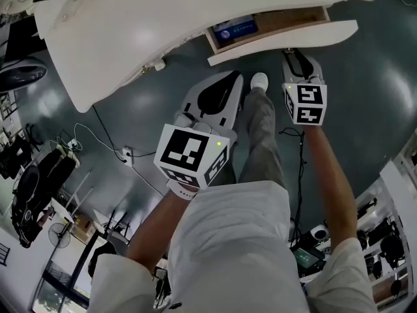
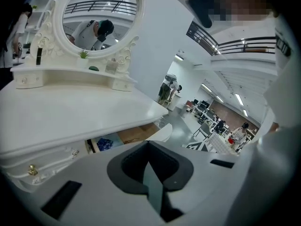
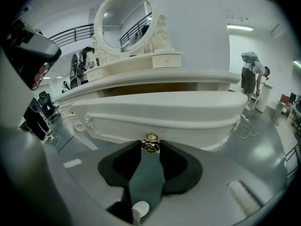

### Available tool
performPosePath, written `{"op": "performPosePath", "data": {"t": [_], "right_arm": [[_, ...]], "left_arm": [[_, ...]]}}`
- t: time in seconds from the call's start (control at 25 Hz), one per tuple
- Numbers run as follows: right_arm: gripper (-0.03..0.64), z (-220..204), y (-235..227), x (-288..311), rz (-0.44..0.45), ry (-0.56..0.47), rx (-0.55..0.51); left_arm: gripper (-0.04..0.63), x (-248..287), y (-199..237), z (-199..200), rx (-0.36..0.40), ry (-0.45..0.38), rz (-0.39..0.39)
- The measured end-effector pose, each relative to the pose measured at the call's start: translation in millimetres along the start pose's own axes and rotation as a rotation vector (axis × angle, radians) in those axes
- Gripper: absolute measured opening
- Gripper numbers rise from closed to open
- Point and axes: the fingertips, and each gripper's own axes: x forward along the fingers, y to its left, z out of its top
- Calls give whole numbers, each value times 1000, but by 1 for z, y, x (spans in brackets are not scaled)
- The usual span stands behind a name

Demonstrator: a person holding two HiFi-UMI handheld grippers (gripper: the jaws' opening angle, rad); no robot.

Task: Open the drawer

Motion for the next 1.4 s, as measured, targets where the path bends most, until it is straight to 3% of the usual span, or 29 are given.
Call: {"op": "performPosePath", "data": {"t": [1.4], "right_arm": [[135, -48, 4, -54, -5, 26, 23]], "left_arm": [[9, 27, -17, -4, 36, 62, -57]]}}
